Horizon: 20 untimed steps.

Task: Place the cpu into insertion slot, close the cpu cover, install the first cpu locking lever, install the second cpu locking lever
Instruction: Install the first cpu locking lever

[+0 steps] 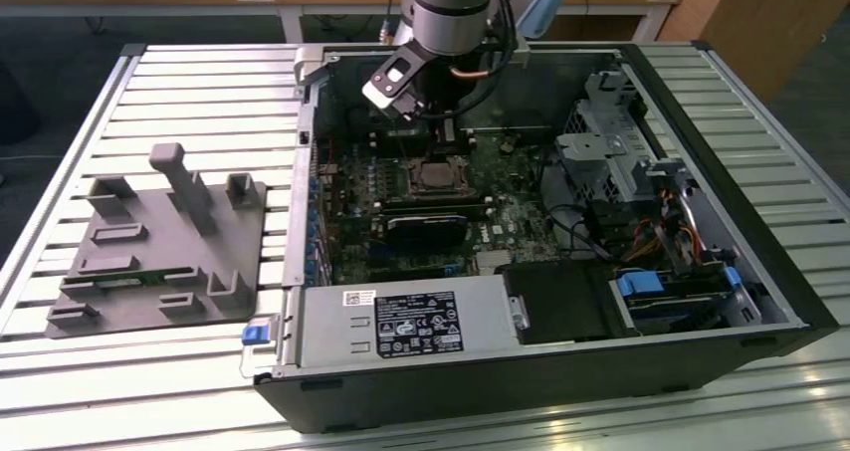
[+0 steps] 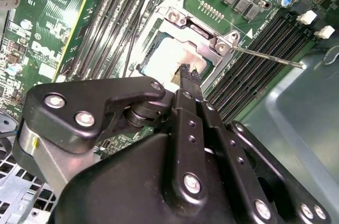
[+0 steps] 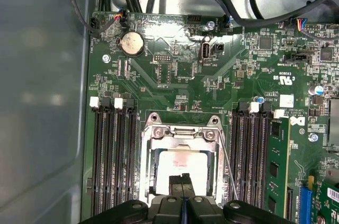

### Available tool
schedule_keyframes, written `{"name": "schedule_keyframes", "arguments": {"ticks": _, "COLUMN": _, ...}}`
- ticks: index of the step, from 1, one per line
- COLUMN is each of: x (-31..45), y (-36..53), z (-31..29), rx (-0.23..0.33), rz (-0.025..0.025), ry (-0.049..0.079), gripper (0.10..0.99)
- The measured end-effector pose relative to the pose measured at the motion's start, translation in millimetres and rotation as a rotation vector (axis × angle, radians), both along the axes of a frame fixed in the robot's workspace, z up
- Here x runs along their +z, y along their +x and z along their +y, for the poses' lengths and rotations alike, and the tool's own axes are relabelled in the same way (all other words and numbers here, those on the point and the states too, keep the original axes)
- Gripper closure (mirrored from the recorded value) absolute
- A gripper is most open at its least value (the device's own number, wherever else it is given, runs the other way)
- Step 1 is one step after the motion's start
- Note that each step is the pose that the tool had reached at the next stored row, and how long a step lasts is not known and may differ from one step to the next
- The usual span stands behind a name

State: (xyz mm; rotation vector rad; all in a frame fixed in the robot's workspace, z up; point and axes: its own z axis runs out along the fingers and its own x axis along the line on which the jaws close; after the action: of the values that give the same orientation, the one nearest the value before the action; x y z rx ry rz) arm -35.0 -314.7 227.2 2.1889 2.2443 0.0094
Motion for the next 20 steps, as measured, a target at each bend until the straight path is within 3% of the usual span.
{"name": "schedule_keyframes", "arguments": {"ticks": 12, "x": 1.9, "y": -0.1, "z": -0.1, "rx": 0.0, "rz": 0.0001, "ry": 0.0, "gripper": 0.98}}
{"name": "schedule_keyframes", "arguments": {"ticks": 20, "x": 8.8, "y": 0.0, "z": 0.0, "rx": 0.0, "rz": -0.0005, "ry": 0.0, "gripper": 0.98}}
